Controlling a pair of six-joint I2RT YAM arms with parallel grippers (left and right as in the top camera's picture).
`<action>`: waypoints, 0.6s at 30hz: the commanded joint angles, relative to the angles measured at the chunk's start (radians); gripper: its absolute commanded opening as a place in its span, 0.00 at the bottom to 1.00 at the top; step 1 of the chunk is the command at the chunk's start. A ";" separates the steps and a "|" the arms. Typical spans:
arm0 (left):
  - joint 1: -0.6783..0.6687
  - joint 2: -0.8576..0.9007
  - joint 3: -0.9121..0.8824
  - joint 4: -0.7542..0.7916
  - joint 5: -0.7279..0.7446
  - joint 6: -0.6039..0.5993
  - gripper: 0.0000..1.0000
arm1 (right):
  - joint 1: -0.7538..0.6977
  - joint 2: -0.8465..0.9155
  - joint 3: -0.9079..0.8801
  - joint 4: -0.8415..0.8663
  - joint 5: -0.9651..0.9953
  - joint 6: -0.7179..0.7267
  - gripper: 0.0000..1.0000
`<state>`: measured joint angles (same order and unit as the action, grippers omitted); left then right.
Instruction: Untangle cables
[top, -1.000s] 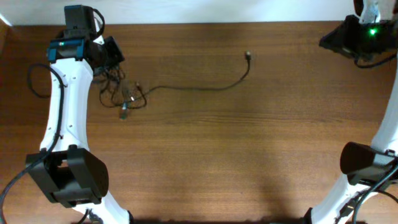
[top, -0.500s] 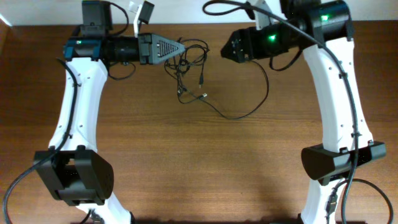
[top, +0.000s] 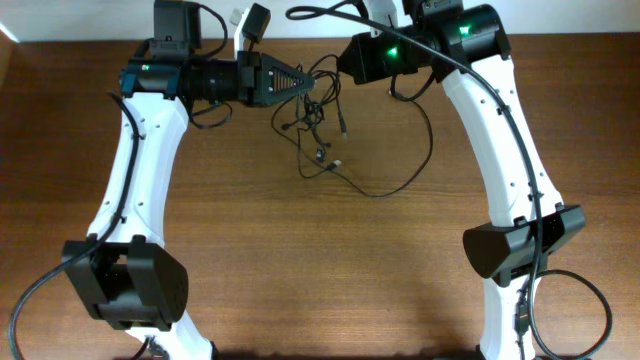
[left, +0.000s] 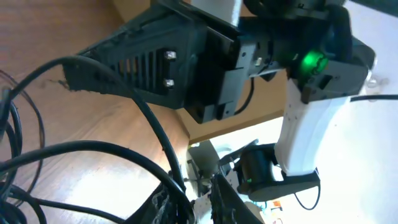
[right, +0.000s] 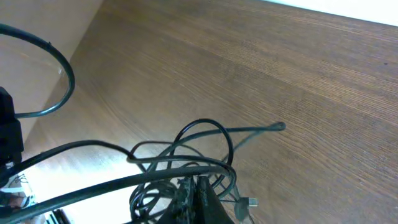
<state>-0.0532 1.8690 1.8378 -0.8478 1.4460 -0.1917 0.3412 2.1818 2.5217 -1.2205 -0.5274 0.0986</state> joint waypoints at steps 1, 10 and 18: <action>0.003 -0.016 0.008 0.002 -0.141 -0.002 0.20 | 0.004 -0.003 0.004 -0.092 -0.004 0.006 0.12; 0.023 -0.016 0.008 0.153 -0.356 -0.517 0.07 | 0.019 -0.002 0.003 -0.189 -0.301 -0.177 0.61; 0.023 -0.016 0.008 0.246 -0.042 -0.593 0.08 | 0.104 0.028 0.003 0.025 -0.167 -0.211 0.40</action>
<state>-0.0315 1.8690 1.8362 -0.6048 1.3197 -0.7719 0.4358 2.1838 2.5217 -1.2140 -0.7734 -0.1349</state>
